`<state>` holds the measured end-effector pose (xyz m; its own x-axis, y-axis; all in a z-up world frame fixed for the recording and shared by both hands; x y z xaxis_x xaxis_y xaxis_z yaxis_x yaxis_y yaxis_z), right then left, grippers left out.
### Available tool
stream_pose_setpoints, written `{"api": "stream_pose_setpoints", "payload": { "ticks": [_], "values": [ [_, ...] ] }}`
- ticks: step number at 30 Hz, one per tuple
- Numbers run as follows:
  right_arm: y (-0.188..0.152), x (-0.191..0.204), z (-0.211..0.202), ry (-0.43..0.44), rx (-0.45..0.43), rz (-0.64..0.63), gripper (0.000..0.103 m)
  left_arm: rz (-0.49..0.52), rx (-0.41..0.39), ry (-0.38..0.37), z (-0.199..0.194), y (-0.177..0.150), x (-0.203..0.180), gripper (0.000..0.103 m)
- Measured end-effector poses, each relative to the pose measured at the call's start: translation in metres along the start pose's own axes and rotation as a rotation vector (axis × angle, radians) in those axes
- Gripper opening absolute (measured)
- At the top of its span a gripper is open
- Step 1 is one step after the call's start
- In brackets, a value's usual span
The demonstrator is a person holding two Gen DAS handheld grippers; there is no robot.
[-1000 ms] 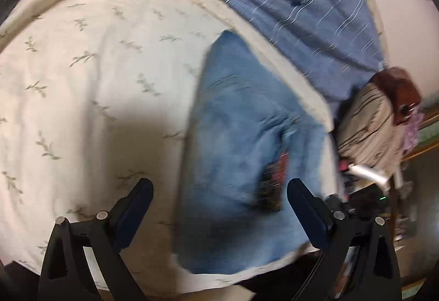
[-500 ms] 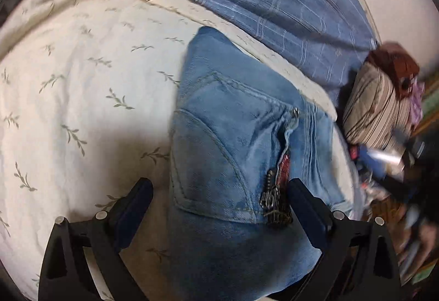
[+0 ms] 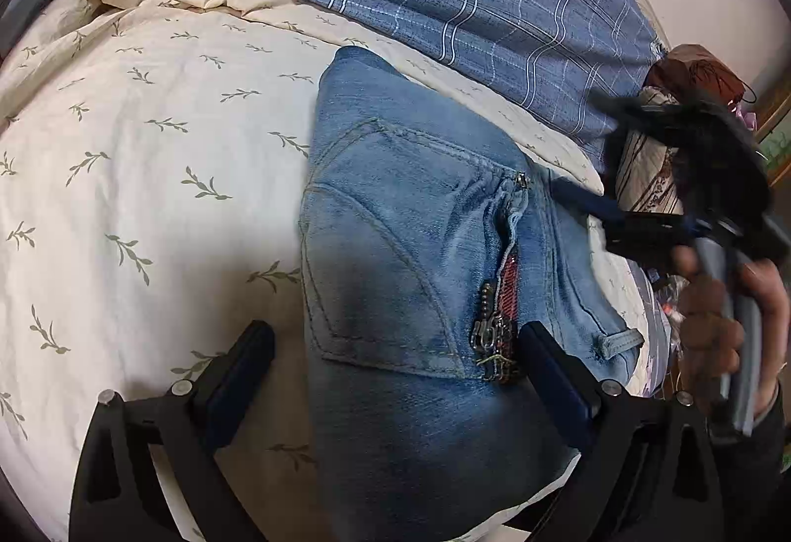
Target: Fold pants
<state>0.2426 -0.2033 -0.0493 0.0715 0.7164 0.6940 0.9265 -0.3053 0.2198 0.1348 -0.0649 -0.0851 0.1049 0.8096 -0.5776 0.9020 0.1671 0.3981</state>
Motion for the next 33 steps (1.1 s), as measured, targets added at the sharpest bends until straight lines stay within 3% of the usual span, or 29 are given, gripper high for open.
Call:
{"api": "stream_pose_setpoints", "payload": {
  "ticks": [2,3,5,10,12,15,18,19,21,22,23,24,25,26,28,33],
  "values": [
    [-0.004,0.004,-0.013,0.038,-0.044,-0.020,0.082,-0.005,-0.001,0.002,0.001,0.001,-0.001,0.099],
    [-0.008,-0.004,-0.008,0.006,-0.032,-0.007,0.085,-0.006,-0.002,0.004,0.002,0.002,-0.001,0.099],
    [-0.022,-0.034,0.019,-0.090,0.087,0.027,0.085,-0.005,-0.005,0.005,0.001,0.003,-0.001,0.099],
    [-0.027,-0.016,-0.040,-0.010,-0.042,-0.025,0.085,-0.098,-0.095,-0.020,-0.028,0.013,0.016,0.099],
    [-0.038,-0.021,-0.064,-0.020,-0.075,-0.039,0.085,-0.186,-0.128,-0.074,-0.038,0.020,0.026,0.099],
    [-0.056,-0.058,-0.071,-0.094,-0.033,0.010,0.085,-0.258,-0.088,-0.106,-0.032,0.024,0.030,0.099],
    [-0.077,-0.075,-0.054,-0.043,0.057,0.051,0.085,-0.254,-0.001,-0.109,-0.012,0.017,0.019,0.099],
    [-0.082,-0.073,-0.049,-0.030,0.078,0.047,0.085,-0.247,0.042,-0.085,-0.003,0.011,0.016,0.099],
    [-0.090,-0.077,-0.031,-0.053,0.120,0.053,0.085,-0.182,0.048,-0.032,0.000,0.010,0.009,0.099],
    [-0.092,-0.076,-0.026,-0.037,0.122,0.069,0.086,-0.170,0.059,-0.027,0.001,0.009,0.006,0.097],
    [-0.094,-0.070,-0.024,0.002,0.125,0.065,0.085,-0.162,0.070,-0.032,0.001,0.007,0.001,0.085],
    [-0.097,-0.064,-0.022,0.015,0.140,0.047,0.081,-0.148,0.086,-0.015,0.002,0.005,-0.001,0.066],
    [-0.099,-0.059,-0.021,-0.012,0.134,0.015,0.066,-0.118,0.097,0.028,0.003,0.004,-0.002,0.060],
    [-0.100,-0.056,-0.021,-0.025,0.136,-0.003,0.051,-0.086,0.097,0.052,0.003,0.004,-0.007,0.056],
    [-0.102,-0.051,-0.023,-0.057,0.130,-0.040,0.042,-0.032,0.094,0.094,-0.001,0.003,-0.015,0.048],
    [-0.103,-0.034,-0.038,-0.095,0.093,-0.115,0.036,0.074,0.044,0.145,-0.023,0.007,-0.035,0.037]
  ]
}}
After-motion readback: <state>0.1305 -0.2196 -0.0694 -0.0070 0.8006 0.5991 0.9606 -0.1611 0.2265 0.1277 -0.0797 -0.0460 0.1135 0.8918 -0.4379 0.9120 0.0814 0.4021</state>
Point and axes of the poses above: each gripper's, at about its wrist camera, not at the fingertips, and z roughly the way its jaws point, x to its left, y to its top, the point moved 8 cm from there along z, roughly the way its jaws point, and after that the axes turned 6 degrees about -y, right-handed, at the moved point
